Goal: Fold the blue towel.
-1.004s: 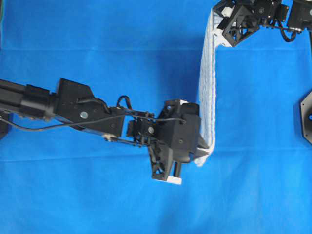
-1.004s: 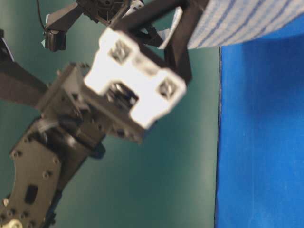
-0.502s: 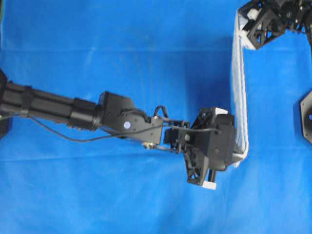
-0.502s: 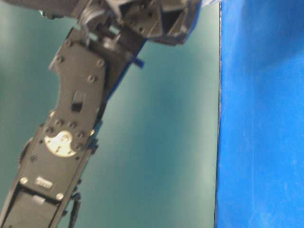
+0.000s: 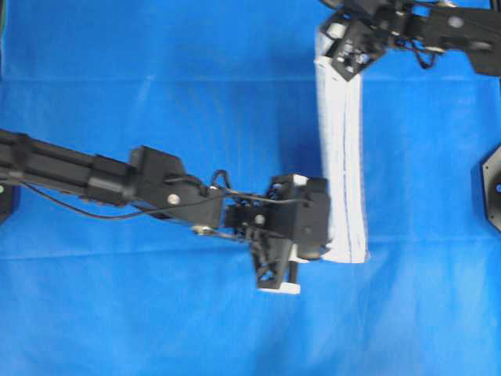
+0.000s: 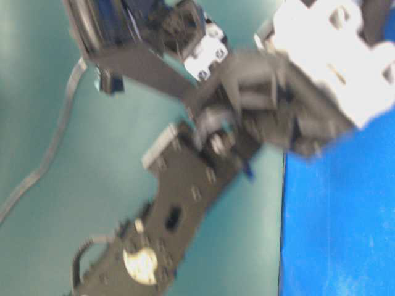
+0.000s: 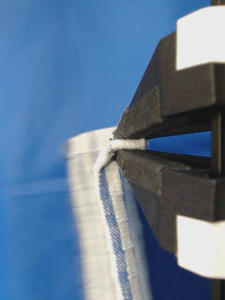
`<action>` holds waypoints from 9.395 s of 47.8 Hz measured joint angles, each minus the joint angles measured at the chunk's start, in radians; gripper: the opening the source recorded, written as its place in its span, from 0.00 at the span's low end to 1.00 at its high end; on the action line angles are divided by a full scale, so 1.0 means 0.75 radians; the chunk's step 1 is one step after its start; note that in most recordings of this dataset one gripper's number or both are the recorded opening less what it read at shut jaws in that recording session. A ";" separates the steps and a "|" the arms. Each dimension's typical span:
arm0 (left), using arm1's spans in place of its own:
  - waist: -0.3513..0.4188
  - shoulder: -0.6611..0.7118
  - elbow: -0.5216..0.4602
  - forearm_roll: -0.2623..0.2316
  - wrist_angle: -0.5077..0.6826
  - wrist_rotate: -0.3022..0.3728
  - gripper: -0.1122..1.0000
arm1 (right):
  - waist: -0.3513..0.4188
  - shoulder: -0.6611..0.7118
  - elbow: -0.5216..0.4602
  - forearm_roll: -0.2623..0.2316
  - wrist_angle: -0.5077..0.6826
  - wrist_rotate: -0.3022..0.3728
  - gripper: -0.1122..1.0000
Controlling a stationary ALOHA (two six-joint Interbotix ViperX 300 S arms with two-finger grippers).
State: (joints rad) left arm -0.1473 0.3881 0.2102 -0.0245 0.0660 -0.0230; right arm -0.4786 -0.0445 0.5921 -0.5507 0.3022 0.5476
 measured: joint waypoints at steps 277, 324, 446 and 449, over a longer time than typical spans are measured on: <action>0.456 -0.231 0.487 -0.002 -0.464 0.178 0.11 | 0.184 -0.344 0.581 0.094 -0.409 0.051 0.17; 0.098 -0.231 0.558 0.000 -0.454 0.162 0.11 | 0.720 -0.276 0.591 0.237 -0.335 0.053 0.17; 0.188 -2.053 1.507 -0.004 -0.219 0.149 0.62 | 0.759 -1.573 0.898 0.006 0.025 0.145 0.60; 0.194 -2.080 1.524 -0.002 -0.213 0.145 0.62 | 0.738 -1.571 0.906 0.006 0.002 0.149 0.60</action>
State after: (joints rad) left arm -0.0015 -1.1720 1.3530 -0.0261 -0.0936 0.0859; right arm 0.0752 -1.2226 1.2717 -0.5461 0.3037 0.6596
